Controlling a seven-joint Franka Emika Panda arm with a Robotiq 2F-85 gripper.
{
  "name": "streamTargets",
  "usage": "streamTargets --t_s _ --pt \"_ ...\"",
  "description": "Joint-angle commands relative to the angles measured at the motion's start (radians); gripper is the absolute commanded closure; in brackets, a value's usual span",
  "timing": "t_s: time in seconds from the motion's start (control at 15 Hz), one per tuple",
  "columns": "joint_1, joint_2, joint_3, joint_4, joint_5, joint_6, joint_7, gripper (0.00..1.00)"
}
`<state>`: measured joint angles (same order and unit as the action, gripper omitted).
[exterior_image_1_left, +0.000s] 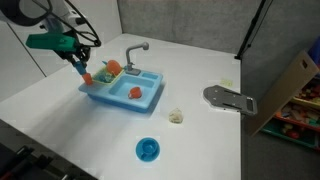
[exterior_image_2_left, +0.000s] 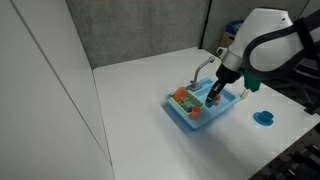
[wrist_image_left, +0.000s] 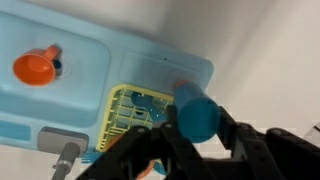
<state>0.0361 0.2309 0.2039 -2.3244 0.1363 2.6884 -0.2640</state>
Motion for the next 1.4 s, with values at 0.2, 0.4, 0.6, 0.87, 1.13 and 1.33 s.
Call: streamTargets --t_s 0.2,0.4,0.6,0.87,1.13,1.33 --pt "0.026 0.003 0.011 -0.013 0.000 0.047 -0.011 0.84" --pt "0.038 0.021 0.009 -0.004 -0.011 0.074 -0.002 0.84" --pt "0.046 0.040 0.005 0.004 -0.031 0.105 0.012 0.84" --pt "0.049 0.069 0.002 0.019 -0.047 0.126 0.021 0.84" --pt "0.051 0.090 -0.002 0.035 -0.062 0.130 0.030 0.84" --pt "0.052 0.103 -0.006 0.047 -0.076 0.132 0.035 0.84"
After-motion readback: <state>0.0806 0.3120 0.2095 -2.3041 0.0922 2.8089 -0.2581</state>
